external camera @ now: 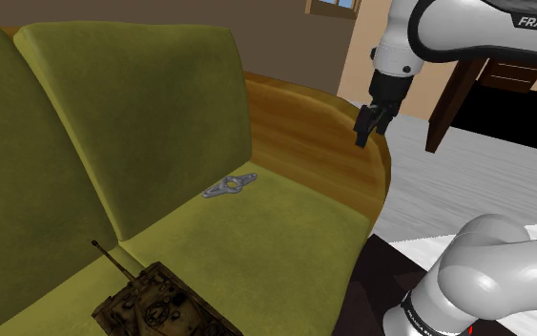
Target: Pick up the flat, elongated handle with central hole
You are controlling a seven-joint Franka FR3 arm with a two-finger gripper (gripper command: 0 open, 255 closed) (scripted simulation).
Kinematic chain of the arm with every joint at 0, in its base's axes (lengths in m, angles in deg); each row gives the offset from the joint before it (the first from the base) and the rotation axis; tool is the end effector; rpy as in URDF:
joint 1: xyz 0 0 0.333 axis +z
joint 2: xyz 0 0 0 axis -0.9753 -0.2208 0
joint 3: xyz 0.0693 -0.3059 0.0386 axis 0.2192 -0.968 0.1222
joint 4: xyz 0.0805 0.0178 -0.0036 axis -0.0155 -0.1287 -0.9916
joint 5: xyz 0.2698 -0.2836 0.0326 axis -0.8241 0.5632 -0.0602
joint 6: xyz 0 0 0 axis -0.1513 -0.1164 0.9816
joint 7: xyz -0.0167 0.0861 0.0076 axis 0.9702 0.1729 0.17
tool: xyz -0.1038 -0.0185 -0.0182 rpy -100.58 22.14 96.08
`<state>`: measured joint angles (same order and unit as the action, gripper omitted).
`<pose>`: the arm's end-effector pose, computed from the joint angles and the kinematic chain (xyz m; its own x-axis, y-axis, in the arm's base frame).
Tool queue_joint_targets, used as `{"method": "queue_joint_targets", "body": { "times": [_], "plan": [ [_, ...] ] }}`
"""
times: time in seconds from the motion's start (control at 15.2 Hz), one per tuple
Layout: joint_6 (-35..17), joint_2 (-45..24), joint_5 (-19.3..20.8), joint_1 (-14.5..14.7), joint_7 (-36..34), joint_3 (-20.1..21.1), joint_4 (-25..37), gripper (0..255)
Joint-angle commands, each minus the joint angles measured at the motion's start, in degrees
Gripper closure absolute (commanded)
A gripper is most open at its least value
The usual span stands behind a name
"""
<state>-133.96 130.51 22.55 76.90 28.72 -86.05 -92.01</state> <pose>0.2943 -0.0020 0.6044 0.9989 0.0313 0.0335 0.0272 -0.9930 0.1150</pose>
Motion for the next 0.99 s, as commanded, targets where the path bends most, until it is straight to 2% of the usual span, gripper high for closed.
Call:
{"method": "queue_joint_targets", "body": {
  "times": [0.0, 0.46, 0.92],
  "plan": [
    [0.0, 0.0, 0.0, 0.0, 0.0, 0.0, 0.0, 0],
    [-14.3, -10.6, 2.1, 4.2, 13.8, -5.1, -1.4, 0],
    [-26.7, -23.5, 1.5, 8.7, 27.7, -9.0, 1.1, 0]
  ]
}}
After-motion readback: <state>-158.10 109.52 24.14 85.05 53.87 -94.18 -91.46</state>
